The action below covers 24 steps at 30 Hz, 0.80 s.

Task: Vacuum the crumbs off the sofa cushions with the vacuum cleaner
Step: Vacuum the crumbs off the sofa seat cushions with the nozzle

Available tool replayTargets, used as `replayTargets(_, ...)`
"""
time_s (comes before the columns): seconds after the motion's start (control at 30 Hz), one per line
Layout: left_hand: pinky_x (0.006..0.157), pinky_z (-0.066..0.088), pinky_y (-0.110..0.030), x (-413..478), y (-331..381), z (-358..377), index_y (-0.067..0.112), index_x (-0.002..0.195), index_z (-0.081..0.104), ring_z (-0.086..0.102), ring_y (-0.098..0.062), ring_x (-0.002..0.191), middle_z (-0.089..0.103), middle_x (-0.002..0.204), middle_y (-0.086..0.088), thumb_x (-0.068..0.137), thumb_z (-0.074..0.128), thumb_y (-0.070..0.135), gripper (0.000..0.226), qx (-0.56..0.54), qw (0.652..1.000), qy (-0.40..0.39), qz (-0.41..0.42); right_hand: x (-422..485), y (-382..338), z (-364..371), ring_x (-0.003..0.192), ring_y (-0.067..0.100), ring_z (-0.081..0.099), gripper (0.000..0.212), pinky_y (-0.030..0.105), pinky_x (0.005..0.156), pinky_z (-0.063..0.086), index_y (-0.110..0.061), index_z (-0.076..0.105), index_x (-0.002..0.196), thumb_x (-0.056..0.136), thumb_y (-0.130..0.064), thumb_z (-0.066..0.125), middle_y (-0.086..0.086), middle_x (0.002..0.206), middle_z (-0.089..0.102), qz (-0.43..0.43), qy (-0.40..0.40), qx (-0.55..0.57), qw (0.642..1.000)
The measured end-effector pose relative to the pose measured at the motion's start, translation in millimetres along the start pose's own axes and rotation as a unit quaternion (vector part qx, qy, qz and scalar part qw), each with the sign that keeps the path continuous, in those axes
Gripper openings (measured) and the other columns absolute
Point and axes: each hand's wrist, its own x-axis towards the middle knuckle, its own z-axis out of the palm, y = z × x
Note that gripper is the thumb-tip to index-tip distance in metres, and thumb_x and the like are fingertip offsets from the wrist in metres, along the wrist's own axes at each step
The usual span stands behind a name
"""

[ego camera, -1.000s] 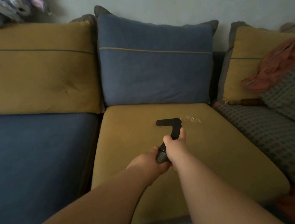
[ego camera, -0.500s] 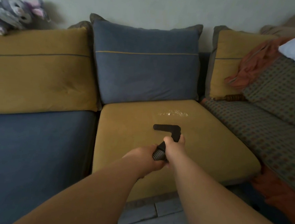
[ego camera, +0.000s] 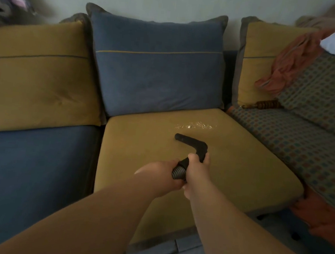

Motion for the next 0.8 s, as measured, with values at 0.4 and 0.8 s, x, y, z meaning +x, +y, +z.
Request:
replayTargets(0.4, 0.056, 0.056, -0.027, 57.7, -23.8, -18.4, 0.036, 0.142, 0.038, 0.06, -0.012, 0.058, 0.058, 0.082, 0.006, 0.088, 0.058, 0.05, 0.059, -0.007, 0.999, -0.001, -0.036, 53.4, -15.8, 50.6, 0.084, 0.029, 0.063, 0.071, 0.04, 0.067, 0.057, -0.059, 0.01, 0.143, 0.088, -0.035, 0.05, 0.004, 0.113, 0.056, -0.009, -0.002, -0.017, 1.0)
replayTargets(0.8, 0.063, 0.062, -0.034, 49.8, -16.8, -20.9, 0.033, 0.14, 0.039, 0.064, -0.017, 0.064, 0.06, 0.084, 0.002, 0.088, 0.058, 0.049, 0.057, -0.032, 0.999, -0.003, -0.034, 49.4, -25.2, 49.5, 0.09, 0.034, 0.062, 0.071, 0.053, 0.085, 0.053, -0.054, 0.011, 0.146, 0.09, -0.035, 0.05, 0.009, 0.116, 0.056, -0.021, 0.015, -0.053, 0.998)
